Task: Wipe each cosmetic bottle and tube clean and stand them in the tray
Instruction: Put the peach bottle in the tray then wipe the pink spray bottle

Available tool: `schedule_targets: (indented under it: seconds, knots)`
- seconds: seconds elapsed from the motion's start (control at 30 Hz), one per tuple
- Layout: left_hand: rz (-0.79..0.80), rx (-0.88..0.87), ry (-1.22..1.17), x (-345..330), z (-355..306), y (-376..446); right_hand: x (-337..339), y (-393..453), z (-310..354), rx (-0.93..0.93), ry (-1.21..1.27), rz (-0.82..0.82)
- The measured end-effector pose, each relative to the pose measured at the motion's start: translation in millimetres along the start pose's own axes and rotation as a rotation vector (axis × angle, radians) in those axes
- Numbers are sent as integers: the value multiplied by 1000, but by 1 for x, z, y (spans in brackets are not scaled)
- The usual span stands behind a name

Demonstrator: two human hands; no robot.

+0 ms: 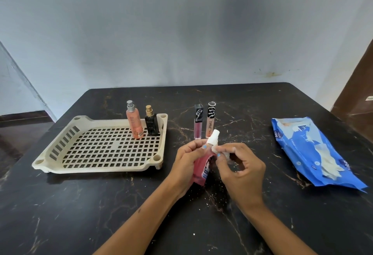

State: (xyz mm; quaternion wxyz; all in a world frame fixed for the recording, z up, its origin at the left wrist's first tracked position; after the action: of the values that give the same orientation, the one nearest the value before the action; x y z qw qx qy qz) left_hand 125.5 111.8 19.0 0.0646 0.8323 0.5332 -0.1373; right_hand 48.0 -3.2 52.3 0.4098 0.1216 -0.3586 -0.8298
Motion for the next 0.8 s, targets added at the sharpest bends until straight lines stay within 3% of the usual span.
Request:
schedule_targets:
  seconds: [0.17, 0.4, 0.53, 0.8]
  knots:
    - [-58, 52, -176, 2, -2, 1, -13, -7, 8, 67, -10, 122]
    - [-84, 120, -219, 3, 7, 0, -9, -3, -2, -21, -34, 80]
    - [-25, 135, -211, -4, 7, -1, -13, -5, 4, 63, -35, 133]
    - [-96, 127, -284, 10, 4, 6, -22, -18, 28, 289, -26, 262]
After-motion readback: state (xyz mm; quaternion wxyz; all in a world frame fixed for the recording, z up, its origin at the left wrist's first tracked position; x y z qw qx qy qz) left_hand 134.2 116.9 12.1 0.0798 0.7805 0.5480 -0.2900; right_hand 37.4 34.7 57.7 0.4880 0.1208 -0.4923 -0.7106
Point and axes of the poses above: each hand's wrist, its own y-axis towards the middle knuckle, its own x-axis out of the back of the hand, z = x × y, the point moved 7 cm from there along y, towards the middle knuckle
